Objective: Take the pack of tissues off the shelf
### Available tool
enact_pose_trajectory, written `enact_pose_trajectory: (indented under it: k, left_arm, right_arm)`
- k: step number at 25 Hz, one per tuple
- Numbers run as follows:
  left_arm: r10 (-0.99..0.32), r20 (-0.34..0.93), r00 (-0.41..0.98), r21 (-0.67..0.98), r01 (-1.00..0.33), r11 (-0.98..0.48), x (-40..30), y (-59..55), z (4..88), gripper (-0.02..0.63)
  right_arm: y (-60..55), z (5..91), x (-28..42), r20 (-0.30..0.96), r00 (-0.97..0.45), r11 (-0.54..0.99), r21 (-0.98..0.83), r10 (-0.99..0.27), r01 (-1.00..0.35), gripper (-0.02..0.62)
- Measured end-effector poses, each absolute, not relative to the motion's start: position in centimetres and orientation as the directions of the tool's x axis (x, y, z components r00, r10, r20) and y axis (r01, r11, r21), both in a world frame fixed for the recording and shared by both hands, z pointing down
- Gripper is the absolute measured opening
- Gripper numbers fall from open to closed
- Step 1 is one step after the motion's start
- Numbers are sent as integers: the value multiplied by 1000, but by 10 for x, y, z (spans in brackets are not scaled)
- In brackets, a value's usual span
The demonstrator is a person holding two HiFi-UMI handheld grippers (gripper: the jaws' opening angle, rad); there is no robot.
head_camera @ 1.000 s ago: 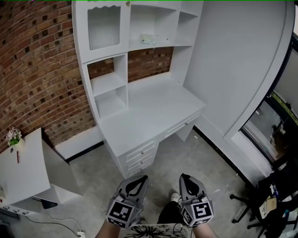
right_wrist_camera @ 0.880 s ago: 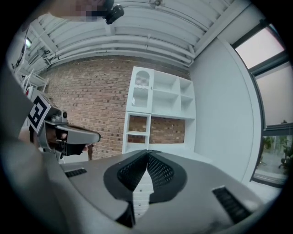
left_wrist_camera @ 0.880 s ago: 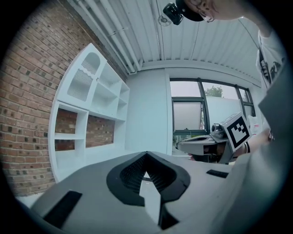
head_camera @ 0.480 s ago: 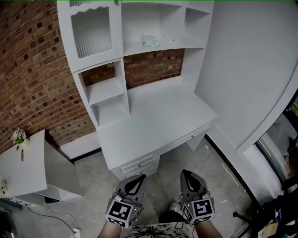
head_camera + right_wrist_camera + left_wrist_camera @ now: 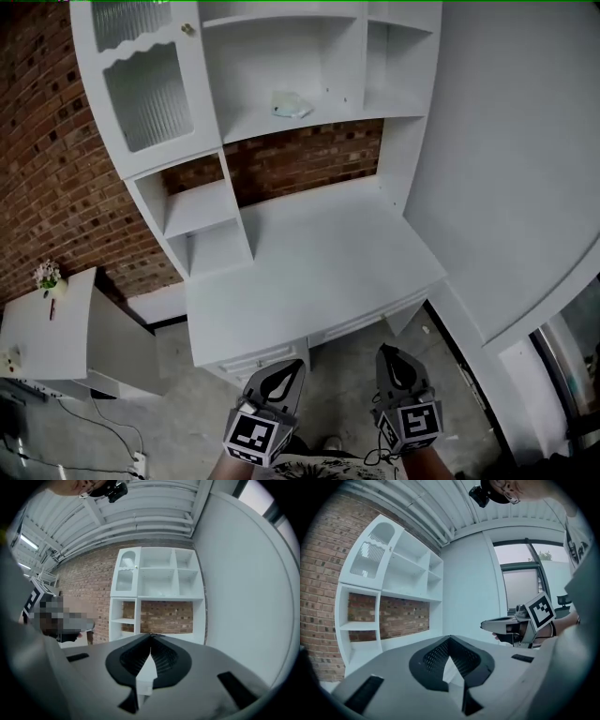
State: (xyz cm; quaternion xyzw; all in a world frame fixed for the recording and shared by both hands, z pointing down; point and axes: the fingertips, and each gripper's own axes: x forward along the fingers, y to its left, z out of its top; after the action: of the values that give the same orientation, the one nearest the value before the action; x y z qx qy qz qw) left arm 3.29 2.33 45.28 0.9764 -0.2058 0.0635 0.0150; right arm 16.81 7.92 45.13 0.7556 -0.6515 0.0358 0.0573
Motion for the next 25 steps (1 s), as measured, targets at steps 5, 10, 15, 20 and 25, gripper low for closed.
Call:
enact_pose_trajectory:
  k: [5,10,15,20,25]
  left_arm:
    - [-464,131,876,-1,-468,-884,62,-8,448,14]
    - [-495,116,861,37,-501,-864,89,-57,453,14]
    - [-522,70,850,27,-525,-851,120,-123,442,14]
    - [-557,57,829,22,-559,-829,143,-194,436,14]
    - [-588,53,807,11,-590,-808,152,-243,433,14]
  right_arm:
    - [40,454,198,126,70,-58,93,-990,-994,8]
    - [-6,452,229,110,44,-32,108,-993,-994,8]
    - [-72,440,262,101,21,-9,118,-995,-993,8]
    - [-144,431,284,87,-17,29,129,-996,-991,8]
    - [-201,433,295,69,-57,65,126,-996,-990,8]
